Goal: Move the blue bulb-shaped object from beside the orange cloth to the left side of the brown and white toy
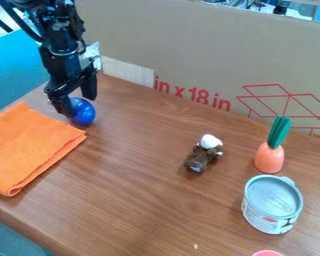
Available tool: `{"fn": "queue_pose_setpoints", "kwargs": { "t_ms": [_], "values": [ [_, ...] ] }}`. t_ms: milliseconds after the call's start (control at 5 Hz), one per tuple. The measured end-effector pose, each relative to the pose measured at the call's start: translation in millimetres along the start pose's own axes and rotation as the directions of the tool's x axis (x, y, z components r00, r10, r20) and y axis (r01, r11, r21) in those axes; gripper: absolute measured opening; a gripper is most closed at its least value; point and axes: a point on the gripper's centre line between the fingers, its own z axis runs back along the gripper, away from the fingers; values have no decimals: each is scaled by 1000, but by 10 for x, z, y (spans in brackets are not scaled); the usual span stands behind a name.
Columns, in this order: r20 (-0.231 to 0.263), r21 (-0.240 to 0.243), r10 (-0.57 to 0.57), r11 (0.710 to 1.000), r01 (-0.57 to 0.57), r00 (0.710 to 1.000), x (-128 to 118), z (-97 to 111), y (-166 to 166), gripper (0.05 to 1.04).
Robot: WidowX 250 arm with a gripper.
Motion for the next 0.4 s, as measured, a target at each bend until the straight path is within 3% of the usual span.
{"fn": "queue_pose_setpoints", "kwargs": {
  "t_ms": [400],
  "values": [
    [2,44,4,999,-4,1000,-41,-102,9,966]
  ]
}}
